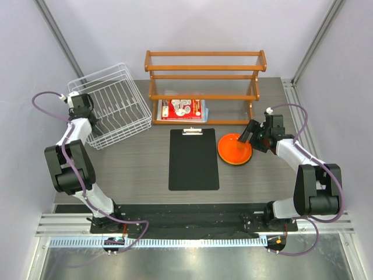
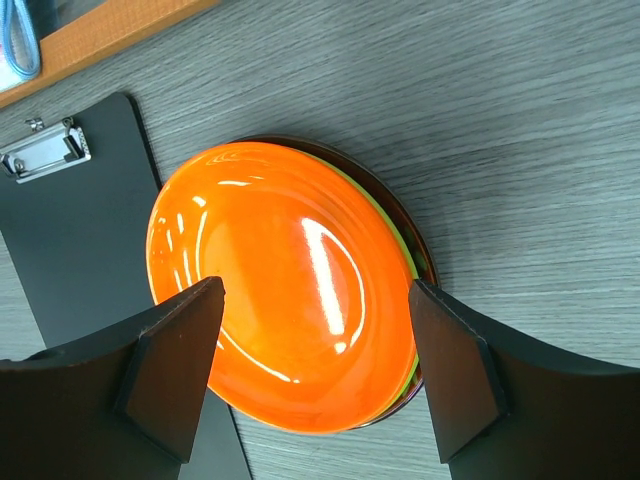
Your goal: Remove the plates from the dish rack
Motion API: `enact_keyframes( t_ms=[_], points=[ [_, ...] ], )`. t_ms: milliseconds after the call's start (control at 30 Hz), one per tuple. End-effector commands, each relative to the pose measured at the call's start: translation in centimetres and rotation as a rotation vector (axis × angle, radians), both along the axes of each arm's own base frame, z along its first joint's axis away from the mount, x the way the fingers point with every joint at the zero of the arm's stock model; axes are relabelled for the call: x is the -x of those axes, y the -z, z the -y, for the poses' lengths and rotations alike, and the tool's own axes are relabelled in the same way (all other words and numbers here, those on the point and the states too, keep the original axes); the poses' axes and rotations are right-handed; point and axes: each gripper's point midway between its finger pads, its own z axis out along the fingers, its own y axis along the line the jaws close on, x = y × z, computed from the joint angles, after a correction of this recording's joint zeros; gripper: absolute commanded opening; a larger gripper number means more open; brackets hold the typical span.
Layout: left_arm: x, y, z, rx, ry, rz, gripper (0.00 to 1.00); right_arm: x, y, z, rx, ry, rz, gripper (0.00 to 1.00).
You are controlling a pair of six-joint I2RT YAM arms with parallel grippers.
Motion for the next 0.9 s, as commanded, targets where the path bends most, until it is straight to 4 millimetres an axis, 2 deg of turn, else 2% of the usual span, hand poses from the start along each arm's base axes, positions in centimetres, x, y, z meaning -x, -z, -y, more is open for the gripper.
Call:
enact_keyframes(
  t_ms=[0, 33, 267, 367, 500, 533, 567, 600, 667, 733, 800, 833, 867],
  points=[
    [-1.5, -10.3, -0.8, -0.048, -0.035, 0.242, 0.00, -1.0, -2.7, 0.1, 0.021, -0.008, 0.091, 0.80],
    [-1.2, -11.4, -0.7, -0.059, -0.032, 0.258, 0.00, -1.0, -2.9, 0.4, 0.031, 0.001, 0.097, 0.80],
    [0.2, -13.6, -0.5, -0.075, -0.035, 0.277, 0.00, -0.4, -3.6, -0.2, 0.017, -0.016, 0.111, 0.80],
    [0.9, -14.9, 0.2, -0.061, -0.023, 0.306, 0.00, -0.2, -4.2, -0.3, 0.009, -0.017, 0.123, 0.81],
    [1.7, -16.8, 2.1, -0.004, 0.034, 0.364, 0.00, 0.0, -5.4, -0.5, 0.007, -0.024, 0.149, 0.81],
    [1.7, -16.9, 3.1, 0.034, 0.076, 0.378, 0.00, 0.0, -5.8, -0.5, 0.009, -0.026, 0.159, 0.81],
    [2.1, -18.1, 4.1, 0.061, 0.105, 0.418, 0.00, 0.1, -6.2, -0.7, 0.005, -0.032, 0.165, 0.81],
    [2.2, -17.5, 5.1, 0.115, 0.122, 0.428, 0.00, 0.2, -7.0, -0.8, 0.001, -0.038, 0.188, 0.81],
    [2.3, -18.7, 8.1, 0.215, 0.234, 0.501, 0.00, 0.4, -7.8, -1.0, -0.012, -0.045, 0.210, 0.81],
    [2.8, -17.8, 9.8, 0.281, 0.262, 0.506, 0.00, 0.8, -9.0, -1.6, -0.035, -0.069, 0.242, 0.83],
    [3.1, -18.2, 12.3, 0.333, 0.342, 0.539, 0.00, 1.3, -10.1, -2.3, -0.064, -0.100, 0.268, 0.84],
    [3.3, -17.2, 13.4, 0.377, 0.360, 0.531, 0.00, 1.4, -10.3, -2.6, -0.076, -0.115, 0.275, 0.84],
    [3.3, -17.4, 15.1, 0.404, 0.419, 0.546, 0.00, 1.6, -10.7, -3.0, -0.088, -0.126, 0.281, 0.84]
  ],
)
